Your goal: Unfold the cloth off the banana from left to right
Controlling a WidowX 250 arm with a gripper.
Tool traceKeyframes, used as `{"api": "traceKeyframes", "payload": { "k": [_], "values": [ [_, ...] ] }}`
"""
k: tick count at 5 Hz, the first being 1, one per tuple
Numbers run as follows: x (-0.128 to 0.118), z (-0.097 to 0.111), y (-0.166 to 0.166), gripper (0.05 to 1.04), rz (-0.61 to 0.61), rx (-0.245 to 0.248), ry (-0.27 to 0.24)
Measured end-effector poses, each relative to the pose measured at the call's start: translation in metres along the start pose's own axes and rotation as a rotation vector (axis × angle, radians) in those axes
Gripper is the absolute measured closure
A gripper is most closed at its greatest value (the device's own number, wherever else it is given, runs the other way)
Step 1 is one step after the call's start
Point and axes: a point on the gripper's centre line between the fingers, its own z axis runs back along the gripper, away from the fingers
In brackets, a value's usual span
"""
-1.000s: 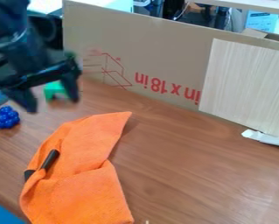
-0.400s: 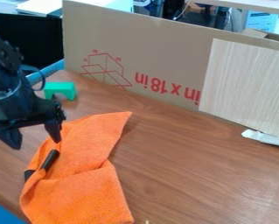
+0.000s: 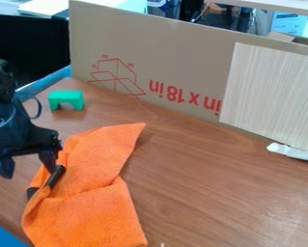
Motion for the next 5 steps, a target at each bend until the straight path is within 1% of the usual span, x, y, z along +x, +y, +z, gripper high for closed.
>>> {"api": "traceKeyframes", "payload": {
  "k": [1,2,3,4,5],
  "values": [
    [0.001,-0.011,0.0,0.085,-0.013,-0.006,-0.013],
    [-0.001,-0.019,0.003,0.085,-0.006,0.024,-0.001],
    [-0.004,-0.026,0.004,0.085,-0.008,0.037,0.012],
    [-0.013,-0.038,0.005,0.115,0.003,0.056,0.066],
    [-0.013,-0.041,0.007,0.387,0.02,0.069,0.065]
  ]
}}
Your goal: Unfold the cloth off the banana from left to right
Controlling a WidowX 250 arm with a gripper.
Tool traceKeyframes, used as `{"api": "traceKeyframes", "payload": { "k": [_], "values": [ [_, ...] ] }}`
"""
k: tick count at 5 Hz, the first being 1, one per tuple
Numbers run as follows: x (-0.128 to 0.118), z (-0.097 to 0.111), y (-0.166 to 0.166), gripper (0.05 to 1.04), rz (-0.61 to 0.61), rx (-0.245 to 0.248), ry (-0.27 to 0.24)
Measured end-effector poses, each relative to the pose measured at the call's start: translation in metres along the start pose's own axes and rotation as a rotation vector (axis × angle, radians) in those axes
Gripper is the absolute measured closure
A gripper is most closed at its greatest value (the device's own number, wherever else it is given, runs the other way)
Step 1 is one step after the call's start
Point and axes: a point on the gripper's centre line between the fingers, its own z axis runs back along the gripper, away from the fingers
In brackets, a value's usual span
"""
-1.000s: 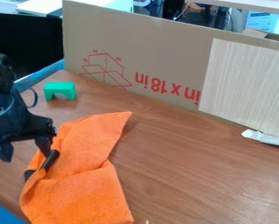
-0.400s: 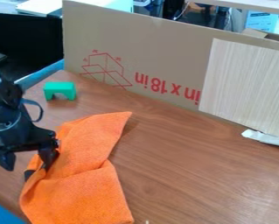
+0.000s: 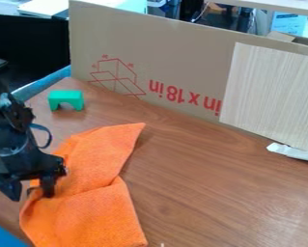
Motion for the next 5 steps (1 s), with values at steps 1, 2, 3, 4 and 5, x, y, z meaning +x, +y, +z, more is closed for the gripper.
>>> {"api": "traceKeyframes", "payload": {
  "k": [1,2,3,4,5],
  "values": [
    [0.001,0.001,-0.002,0.692,0.003,-0.019,-0.007],
    [0.001,0.006,-0.004,0.912,-0.014,-0.041,-0.014],
    [0.004,0.023,-0.007,1.014,0.004,-0.105,-0.022],
    [0.015,0.051,-0.026,1.027,0.026,-0.18,-0.057],
    [0.022,0.068,-0.064,1.028,0.055,-0.229,-0.032]
  ]
}}
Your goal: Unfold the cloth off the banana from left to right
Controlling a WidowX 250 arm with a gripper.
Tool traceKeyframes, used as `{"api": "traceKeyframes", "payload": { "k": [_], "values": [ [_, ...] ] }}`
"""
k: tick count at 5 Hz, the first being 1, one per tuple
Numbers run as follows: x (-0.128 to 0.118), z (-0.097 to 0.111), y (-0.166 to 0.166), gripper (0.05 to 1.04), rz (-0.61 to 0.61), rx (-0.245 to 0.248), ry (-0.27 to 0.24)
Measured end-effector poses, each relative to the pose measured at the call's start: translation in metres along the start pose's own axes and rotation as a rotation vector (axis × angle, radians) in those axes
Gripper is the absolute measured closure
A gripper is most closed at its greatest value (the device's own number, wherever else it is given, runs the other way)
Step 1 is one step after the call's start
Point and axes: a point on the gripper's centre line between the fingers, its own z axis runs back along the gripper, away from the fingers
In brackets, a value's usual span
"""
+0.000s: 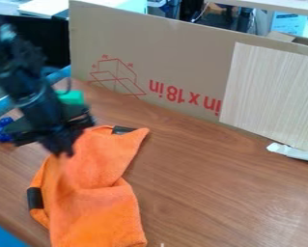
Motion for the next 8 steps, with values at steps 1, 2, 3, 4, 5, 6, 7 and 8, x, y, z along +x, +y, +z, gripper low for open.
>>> {"api": "traceKeyframes", "payload": {
  "k": [1,2,3,4,5,6,7,8],
  "values": [
    [0.006,-0.005,-0.044,1.028,0.051,-0.013,0.009],
    [0.004,-0.027,-0.081,1.028,0.086,0.006,0.063],
    [-0.002,-0.049,-0.108,1.029,0.092,0.022,0.107],
    [-0.01,-0.066,-0.132,1.029,0.067,0.031,0.133],
    [-0.014,-0.075,-0.162,1.029,0.05,0.03,0.14],
    [-0.01,-0.081,-0.191,1.029,0.055,0.014,0.109],
    [-0.006,-0.092,-0.215,1.029,0.048,-0.003,0.086],
    [-0.006,-0.108,-0.232,1.029,0.011,-0.005,0.058]
  ]
}}
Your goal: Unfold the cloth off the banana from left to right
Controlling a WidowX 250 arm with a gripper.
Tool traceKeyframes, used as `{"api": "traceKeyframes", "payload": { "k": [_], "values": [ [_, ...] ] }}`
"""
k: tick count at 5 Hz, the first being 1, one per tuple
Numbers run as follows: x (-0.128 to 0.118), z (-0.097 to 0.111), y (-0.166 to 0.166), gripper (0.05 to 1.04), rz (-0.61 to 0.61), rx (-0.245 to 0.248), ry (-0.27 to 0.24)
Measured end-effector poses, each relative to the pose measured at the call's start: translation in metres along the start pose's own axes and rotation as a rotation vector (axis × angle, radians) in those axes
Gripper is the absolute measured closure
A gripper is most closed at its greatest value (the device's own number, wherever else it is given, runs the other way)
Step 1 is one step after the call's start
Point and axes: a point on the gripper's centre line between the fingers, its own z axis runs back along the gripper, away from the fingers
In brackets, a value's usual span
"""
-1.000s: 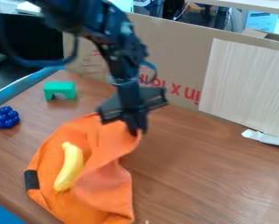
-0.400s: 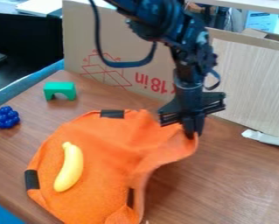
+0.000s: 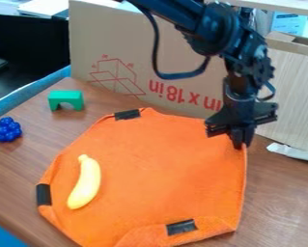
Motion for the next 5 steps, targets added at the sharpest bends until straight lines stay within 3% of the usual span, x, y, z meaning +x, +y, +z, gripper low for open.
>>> {"api": "traceKeyframes", "payload": {
  "k": [1,2,3,4,5],
  "values": [
    [-0.002,-0.024,-0.002,1.007,-0.011,0.008,-0.003],
    [-0.002,-0.035,-0.006,0.86,-0.047,0.005,0.002],
    [-0.004,-0.038,-0.001,0.601,-0.053,0.001,-0.021],
    [-0.005,-0.019,-0.002,0.307,-0.049,-0.041,-0.036],
    [0.0,0.023,-0.018,0.089,-0.05,-0.152,-0.056]
  ]
}}
